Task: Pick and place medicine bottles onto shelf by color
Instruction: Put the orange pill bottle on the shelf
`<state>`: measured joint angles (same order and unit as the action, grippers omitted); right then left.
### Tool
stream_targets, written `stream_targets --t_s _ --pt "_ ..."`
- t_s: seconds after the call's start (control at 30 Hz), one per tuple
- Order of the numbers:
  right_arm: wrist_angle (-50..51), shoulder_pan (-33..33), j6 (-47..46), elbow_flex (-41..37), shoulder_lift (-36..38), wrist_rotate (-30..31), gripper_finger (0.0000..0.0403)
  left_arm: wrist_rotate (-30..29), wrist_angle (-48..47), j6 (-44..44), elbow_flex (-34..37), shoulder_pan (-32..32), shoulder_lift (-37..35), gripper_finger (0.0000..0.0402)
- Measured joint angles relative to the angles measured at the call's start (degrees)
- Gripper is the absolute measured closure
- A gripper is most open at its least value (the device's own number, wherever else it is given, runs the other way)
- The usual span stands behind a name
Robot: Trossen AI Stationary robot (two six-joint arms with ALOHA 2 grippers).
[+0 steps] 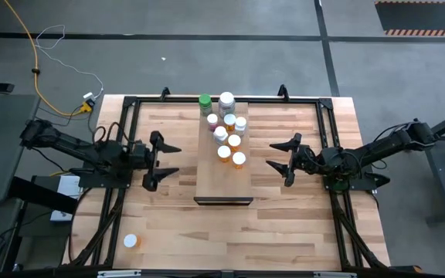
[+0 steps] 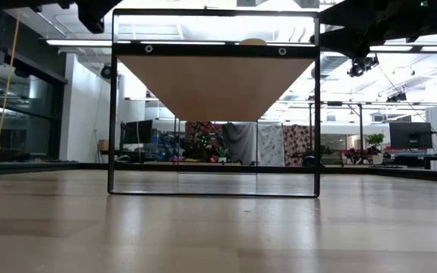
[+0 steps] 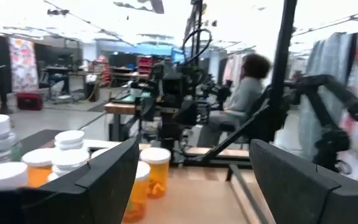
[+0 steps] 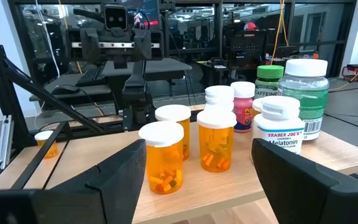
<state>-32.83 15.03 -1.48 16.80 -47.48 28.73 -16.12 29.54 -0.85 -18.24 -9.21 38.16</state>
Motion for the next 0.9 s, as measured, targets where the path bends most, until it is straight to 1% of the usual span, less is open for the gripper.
stream_targets --t_s 0.1,0.2,0.47,0.63,0.9 --pt "0.0 0.0 -0.2 0.0 0.0 0.0 0.0121 2.5 -0.5 -0.8 0.0 0.0 -1.0 0.0106" --pt "0.0 0.0 -1.1 0.0 0.0 0.0 0.0121 3.7 -2.0 -2.3 0.0 0.0 -1.8 0.0106" --pt "0.0 0.0 -1.1 0.0 0.0 0.0 0.0121 3.5 -4.8 -2.5 0.0 0.0 -1.9 0.0106" --pt "0.0 0.0 -0.5 0.0 0.0 0.0 0.0121 3.3 -4.9 -1.4 0.0 0.0 -1.9 0.0106" --pt "0.0 0.0 0.2 0.0 0.0 0.0 0.0121 3.5 -5.7 -2.0 0.0 0.0 -1.8 0.0106"
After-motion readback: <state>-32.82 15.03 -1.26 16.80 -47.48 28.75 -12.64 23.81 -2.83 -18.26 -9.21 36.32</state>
